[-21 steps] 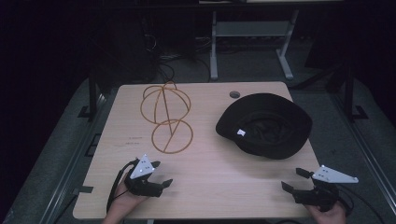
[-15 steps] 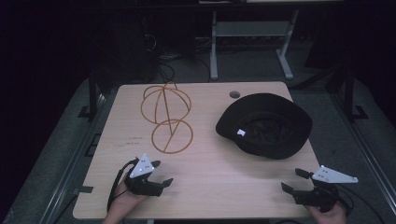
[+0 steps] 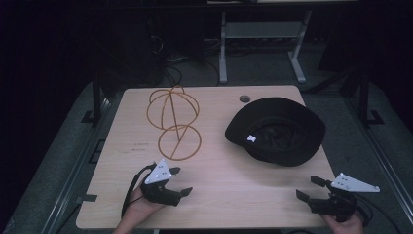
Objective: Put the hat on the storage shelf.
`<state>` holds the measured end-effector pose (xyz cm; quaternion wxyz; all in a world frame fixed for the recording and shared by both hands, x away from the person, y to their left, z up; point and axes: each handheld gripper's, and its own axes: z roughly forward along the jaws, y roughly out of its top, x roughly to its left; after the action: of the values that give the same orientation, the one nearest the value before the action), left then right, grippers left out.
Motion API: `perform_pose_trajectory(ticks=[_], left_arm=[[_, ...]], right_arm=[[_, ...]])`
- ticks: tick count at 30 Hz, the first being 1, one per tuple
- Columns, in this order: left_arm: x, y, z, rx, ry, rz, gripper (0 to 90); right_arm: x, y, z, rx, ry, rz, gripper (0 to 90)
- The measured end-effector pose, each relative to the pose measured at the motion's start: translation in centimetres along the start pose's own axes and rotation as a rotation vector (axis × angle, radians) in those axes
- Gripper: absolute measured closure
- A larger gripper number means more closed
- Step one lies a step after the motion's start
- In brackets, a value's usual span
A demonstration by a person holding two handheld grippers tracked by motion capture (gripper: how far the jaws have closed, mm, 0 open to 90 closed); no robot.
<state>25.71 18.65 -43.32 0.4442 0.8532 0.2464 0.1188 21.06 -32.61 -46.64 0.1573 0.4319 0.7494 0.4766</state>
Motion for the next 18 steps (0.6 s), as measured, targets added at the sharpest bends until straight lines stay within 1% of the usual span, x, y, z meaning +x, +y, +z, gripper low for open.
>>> perform_pose_trajectory(ticks=[1,2,3,9,12,18], left_arm=[[-0.2,0.8,0.3,-0.004,-0.012,0.010,20.1],[-0.2,0.8,0.3,-0.004,-0.012,0.010,20.2],[-0.3,1.2,0.6,-0.004,-0.018,0.016,20.2],[-1.3,3.8,2.1,-0.005,-0.041,0.071,20.4],[-1.8,5.2,3.0,-0.001,-0.057,0.095,20.4],[-2.1,8.1,4.8,0.001,-0.072,0.128,20.4]], right_arm=[[0.0,0.0,-0.1,-0.002,-0.002,-0.003,16.1],[0.0,0.0,-0.1,-0.004,-0.001,-0.006,16.1],[0.0,0.0,-0.1,-0.004,-0.001,-0.006,16.1],[0.1,0.0,-0.3,-0.004,-0.001,-0.013,16.1],[0.0,0.0,-0.4,-0.006,0.001,-0.009,16.1],[0.0,0.0,-0.3,-0.001,0.007,-0.012,16.1]])
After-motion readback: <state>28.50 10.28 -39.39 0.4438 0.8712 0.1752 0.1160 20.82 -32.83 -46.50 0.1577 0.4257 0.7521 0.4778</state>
